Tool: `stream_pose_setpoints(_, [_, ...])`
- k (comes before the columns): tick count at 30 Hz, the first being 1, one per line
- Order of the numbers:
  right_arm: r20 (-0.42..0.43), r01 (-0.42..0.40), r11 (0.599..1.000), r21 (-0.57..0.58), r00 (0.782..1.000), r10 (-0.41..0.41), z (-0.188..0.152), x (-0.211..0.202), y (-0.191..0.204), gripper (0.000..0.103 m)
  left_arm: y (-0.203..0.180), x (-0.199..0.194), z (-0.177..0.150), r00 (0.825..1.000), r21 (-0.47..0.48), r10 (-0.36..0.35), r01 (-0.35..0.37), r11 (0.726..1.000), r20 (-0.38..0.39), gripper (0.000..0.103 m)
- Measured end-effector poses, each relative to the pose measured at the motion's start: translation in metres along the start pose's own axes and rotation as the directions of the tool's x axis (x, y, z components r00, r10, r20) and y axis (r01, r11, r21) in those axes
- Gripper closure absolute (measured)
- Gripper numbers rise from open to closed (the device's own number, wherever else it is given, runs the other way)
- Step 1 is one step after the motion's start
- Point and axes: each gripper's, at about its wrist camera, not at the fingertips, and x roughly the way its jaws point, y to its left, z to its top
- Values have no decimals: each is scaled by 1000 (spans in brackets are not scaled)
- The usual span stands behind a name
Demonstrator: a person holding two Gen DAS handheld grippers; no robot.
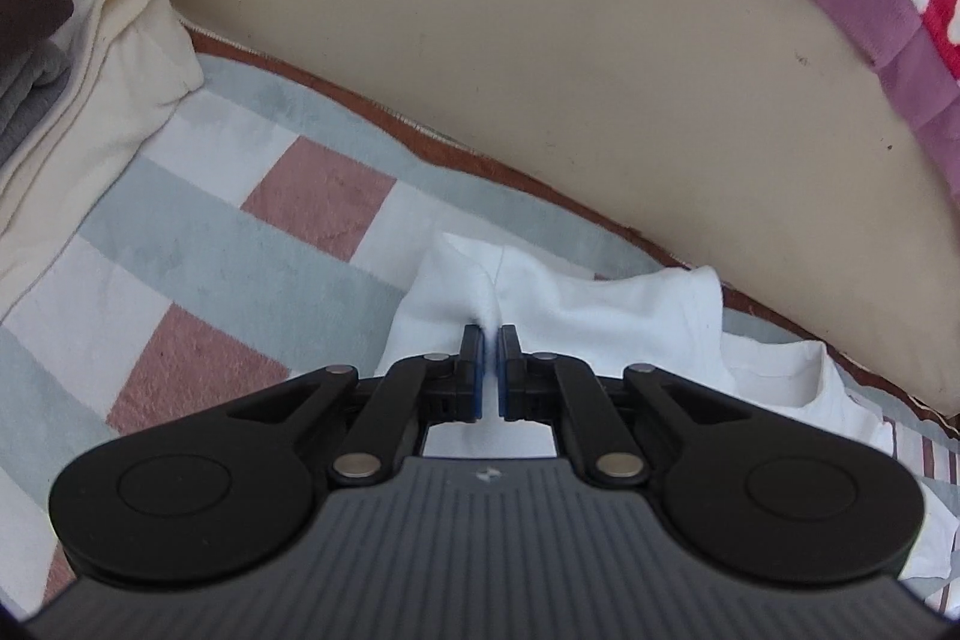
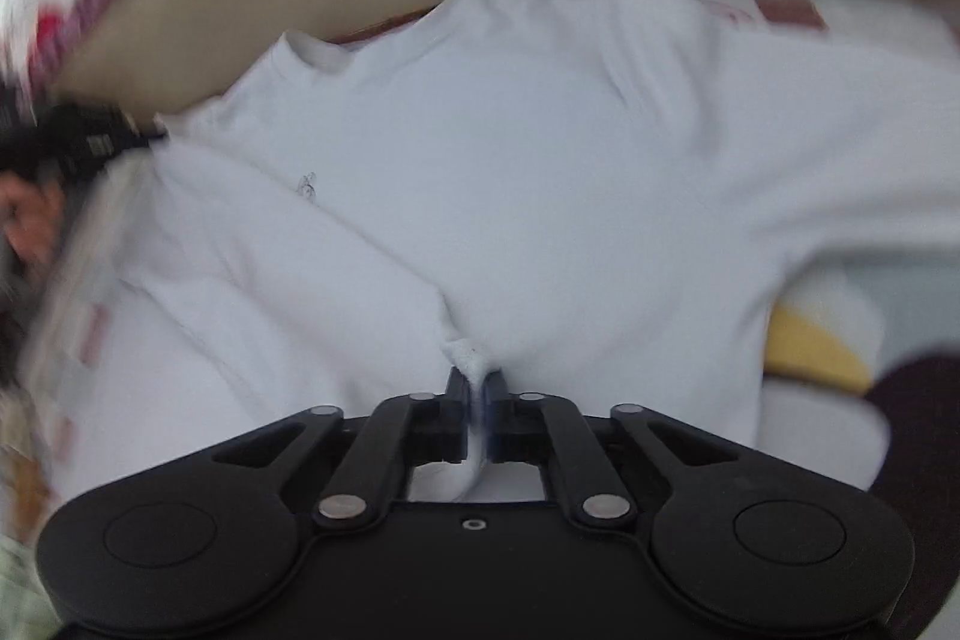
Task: Fold clothes
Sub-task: 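Grasp the folded shirt edge with the left gripper while the right gripper pinches the hem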
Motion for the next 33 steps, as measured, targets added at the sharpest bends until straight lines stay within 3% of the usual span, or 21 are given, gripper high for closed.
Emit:
stream_pose_setpoints(3, [149,26,989,-146,989,-4,36,-30,8,97,-10,-14,2,997,85,-12,5,996,83,99])
stream_pose_setpoints(7, [214,52,982,-183,977,-12,90,-50,-8,97,-27,-16,-5,992,199,43,-67,978,123,95])
stream_pose_setpoints(8, [199,47,977,-207,980,-5,101,-44,-11,97,-28,-12,-8,991,191,68,-89,978,113,92])
stream_pose_setpoints(9, [187,40,973,-227,982,4,108,-35,-16,95,-29,-8,-12,990,184,91,-109,977,103,76])
stream_pose_setpoints(10, [188,44,970,-240,982,2,113,-24,-22,94,-30,-5,-16,989,180,110,-126,975,95,67])
stream_pose_setpoints(11, [210,71,968,-240,977,-19,113,-12,-29,91,-29,-3,-21,988,175,125,-140,975,92,57])
stream_pose_setpoints(12, [227,112,968,-225,972,-59,111,0,-36,86,-26,-4,-26,987,174,128,-143,974,96,57])
stream_pose_setpoints(16, [194,294,949,-111,943,-269,99,26,-52,85,-17,-11,-50,992,271,111,-124,955,61,57])
stream_pose_setpoints(18, [228,251,966,-54,945,-233,81,13,-55,85,-16,-16,-66,994,355,108,-111,928,29,57])
stream_pose_setpoints(20, [251,155,988,3,956,-150,64,0,-60,79,-16,-18,-85,991,435,132,-121,892,5,56])
stream_pose_setpoints(24, [214,-26,1000,12,977,23,55,3,-59,77,-19,-16,-104,981,517,193,-180,837,28,50])
stream_pose_setpoints(27, [159,-52,993,105,987,35,55,23,-56,56,-21,-16,-114,971,559,234,-223,799,54,42])
stream_pose_setpoints(29, [141,-100,973,208,987,71,50,36,-60,53,-21,-17,-115,969,563,239,-227,795,54,40])
stream_pose_setpoints(31, [193,-155,945,288,976,102,44,41,-65,46,-21,-17,-115,969,571,240,-227,789,54,39])
stream_pose_setpoints(33, [228,-180,930,320,968,108,45,46,-67,46,-19,-18,-116,971,581,230,-220,783,57,41])
